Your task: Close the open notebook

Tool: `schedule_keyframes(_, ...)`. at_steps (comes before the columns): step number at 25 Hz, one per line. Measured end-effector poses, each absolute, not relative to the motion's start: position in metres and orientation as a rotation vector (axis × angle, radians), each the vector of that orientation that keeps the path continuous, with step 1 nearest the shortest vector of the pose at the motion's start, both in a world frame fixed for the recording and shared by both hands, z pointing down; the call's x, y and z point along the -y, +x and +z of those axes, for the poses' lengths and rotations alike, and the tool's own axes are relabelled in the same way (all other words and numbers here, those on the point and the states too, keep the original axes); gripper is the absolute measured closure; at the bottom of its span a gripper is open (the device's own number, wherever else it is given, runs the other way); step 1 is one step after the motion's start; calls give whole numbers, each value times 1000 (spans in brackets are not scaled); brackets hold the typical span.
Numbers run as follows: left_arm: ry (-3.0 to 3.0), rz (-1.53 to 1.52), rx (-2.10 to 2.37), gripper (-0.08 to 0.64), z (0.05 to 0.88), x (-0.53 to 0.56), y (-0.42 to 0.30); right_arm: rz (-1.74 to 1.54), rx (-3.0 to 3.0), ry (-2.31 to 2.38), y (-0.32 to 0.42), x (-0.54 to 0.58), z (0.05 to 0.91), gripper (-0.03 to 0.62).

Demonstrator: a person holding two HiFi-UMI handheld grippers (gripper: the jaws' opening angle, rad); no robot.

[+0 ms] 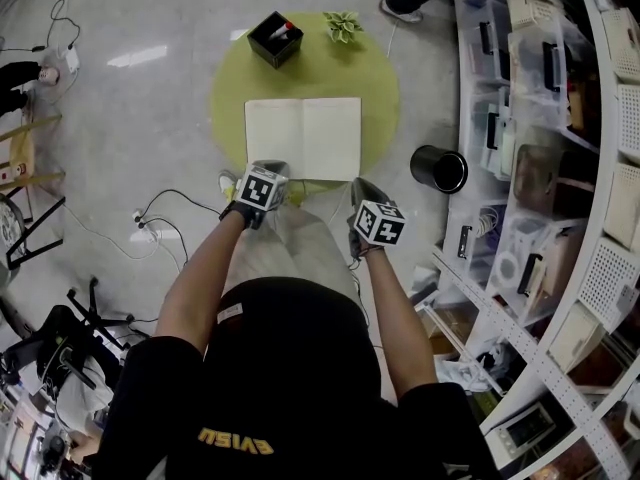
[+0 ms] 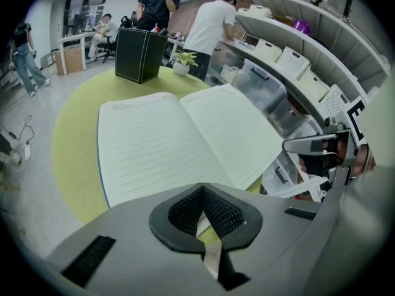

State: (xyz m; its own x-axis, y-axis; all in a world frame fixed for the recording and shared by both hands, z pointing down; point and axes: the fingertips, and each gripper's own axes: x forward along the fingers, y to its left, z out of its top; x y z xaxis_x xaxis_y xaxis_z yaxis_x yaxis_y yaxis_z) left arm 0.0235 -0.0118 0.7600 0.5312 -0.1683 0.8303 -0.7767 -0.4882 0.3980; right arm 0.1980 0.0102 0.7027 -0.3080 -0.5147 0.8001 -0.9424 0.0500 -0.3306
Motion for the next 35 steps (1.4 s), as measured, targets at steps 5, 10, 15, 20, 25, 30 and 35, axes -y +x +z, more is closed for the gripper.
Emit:
schedule_keyframes(5, 1967, 971, 762, 545, 761, 11, 23, 1179, 1873, 1460, 196, -11, 700, 583)
schedule_keyframes(10, 1965, 978, 758, 545, 760, 12, 23, 1161, 1887, 1462, 193, -11, 695, 583)
schedule_keyframes(15, 1958, 1003, 755, 545, 761, 9, 22, 1158, 1902, 1464, 188, -13, 686, 583)
schedule_keyframes(20, 1959, 994, 749, 545, 762, 10, 23, 1145, 1913, 1469, 184, -14, 678, 583)
schedule_keyframes(25, 1978, 952, 703, 545, 761, 8, 24, 1147, 1910, 1450, 174, -13, 672, 583)
schedule_keyframes(30, 2015, 960, 704, 544, 754, 6, 13, 1143, 1887, 1451, 167, -15, 660, 583)
schedule_keyframes(35, 1953, 888, 759, 545, 749, 15, -10, 1154, 1865, 1500, 163, -15, 657, 583)
